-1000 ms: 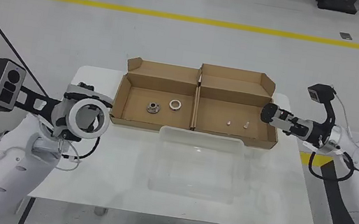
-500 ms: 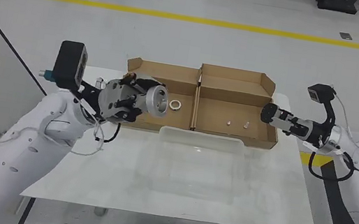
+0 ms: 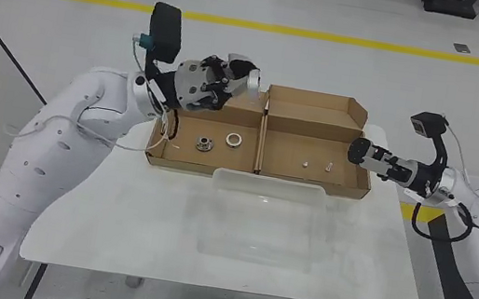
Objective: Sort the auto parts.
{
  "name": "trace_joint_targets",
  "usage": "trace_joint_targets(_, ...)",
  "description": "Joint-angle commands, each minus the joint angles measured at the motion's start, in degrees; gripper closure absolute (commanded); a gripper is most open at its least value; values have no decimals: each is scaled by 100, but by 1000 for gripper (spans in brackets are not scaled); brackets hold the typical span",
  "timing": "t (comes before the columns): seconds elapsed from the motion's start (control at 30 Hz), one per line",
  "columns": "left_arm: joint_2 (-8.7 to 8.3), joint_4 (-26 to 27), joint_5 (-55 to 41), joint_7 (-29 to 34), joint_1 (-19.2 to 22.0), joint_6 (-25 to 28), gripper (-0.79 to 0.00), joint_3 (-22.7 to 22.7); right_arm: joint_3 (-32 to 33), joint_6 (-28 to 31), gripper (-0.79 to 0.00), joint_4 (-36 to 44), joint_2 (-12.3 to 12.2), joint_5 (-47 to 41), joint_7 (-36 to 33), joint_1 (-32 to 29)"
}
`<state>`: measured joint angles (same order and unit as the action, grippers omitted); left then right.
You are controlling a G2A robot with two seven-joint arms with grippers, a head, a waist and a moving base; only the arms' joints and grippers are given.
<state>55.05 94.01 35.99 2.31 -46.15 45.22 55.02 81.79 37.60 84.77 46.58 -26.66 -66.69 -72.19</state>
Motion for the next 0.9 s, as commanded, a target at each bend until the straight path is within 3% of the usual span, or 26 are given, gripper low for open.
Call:
trace_joint_targets(0.0, 46, -277, 335, 278, 264, 15, 0, -106, 0, 0, -785, 0, 0, 0, 0, 0)
trace_joint_targets(0.27, 209, -1239, 941, 1302, 953, 326, 0, -586, 0, 0, -785, 0, 0, 0, 0, 0)
trace_joint_targets(0.6, 365, -2247, 1225, 2321, 1290, 773, 0, -1137, 0, 0, -785, 0, 0, 0, 0, 0)
trace_joint_targets(0.87, 658, -2982, 1431, 2783, 1708, 853, 0, -1741, 0, 0, -785, 0, 0, 0, 0, 0)
